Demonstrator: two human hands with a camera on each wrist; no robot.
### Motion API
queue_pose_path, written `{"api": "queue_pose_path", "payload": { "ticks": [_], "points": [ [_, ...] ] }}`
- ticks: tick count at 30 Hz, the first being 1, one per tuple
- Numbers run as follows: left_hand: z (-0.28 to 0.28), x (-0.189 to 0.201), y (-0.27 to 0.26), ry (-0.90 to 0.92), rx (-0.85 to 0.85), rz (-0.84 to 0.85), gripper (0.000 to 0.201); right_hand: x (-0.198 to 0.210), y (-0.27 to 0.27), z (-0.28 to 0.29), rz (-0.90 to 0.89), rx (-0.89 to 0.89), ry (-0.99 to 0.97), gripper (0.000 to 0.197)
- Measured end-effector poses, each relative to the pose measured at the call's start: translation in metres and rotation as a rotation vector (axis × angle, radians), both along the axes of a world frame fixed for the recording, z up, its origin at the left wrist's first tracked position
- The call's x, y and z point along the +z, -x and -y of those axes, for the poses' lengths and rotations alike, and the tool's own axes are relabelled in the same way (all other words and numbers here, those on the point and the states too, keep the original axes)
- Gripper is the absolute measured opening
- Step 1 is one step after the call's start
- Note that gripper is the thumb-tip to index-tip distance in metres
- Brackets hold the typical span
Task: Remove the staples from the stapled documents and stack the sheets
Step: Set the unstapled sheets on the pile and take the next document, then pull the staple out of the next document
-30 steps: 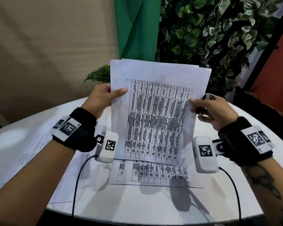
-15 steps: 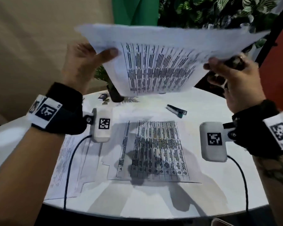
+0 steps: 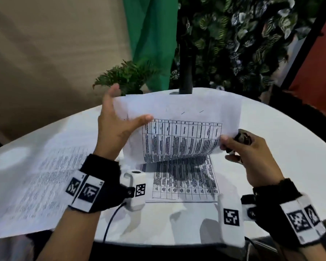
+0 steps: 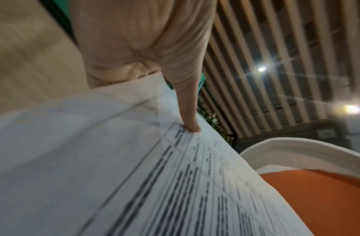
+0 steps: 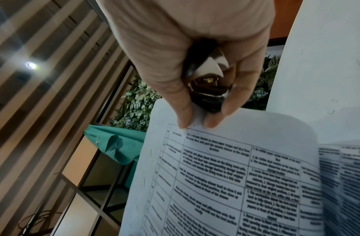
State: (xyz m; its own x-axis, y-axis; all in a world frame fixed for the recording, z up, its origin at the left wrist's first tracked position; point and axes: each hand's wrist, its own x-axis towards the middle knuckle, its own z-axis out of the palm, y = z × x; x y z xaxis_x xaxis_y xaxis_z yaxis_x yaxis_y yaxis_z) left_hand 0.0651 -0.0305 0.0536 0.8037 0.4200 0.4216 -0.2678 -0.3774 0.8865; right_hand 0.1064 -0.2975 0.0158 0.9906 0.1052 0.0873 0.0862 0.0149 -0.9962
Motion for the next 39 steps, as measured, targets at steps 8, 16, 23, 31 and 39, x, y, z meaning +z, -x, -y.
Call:
{"api": "queue_pose_path", "payload": {
  "ticks": [8, 16, 23, 31, 39],
  "points": [
    [0.028, 0.045, -0.015, -0.782, -0.056, -0.203, 0.070, 0.003, 0.011, 0.006, 0.042, 0.005, 0.002, 0.009],
    [0.040, 0.055, -0.025, -0.433, -0.607, -0.343, 0.031, -0.003, 0.013, 0.005, -0.001, -0.011, -0.054, 0.008],
    [0.035, 0.052, -0.025, -0.362, -0.642, -0.357, 0.038, 0.008, 0.006, 0.019, -0.073, -0.332, -0.137, 0.039],
    [0.031, 0.052, -0.027, -0.343, -0.624, -0.427, 0.023, 0.035, 0.033, -0.004, -0.129, 0.151, -0.476, 0.029],
    [0.031, 0.055, -0.027, -0.359, -0.636, -0.424, 0.035, 0.054, 0.023, -0.038, 0.908, 0.140, 0.417, 0.043]
  ]
}}
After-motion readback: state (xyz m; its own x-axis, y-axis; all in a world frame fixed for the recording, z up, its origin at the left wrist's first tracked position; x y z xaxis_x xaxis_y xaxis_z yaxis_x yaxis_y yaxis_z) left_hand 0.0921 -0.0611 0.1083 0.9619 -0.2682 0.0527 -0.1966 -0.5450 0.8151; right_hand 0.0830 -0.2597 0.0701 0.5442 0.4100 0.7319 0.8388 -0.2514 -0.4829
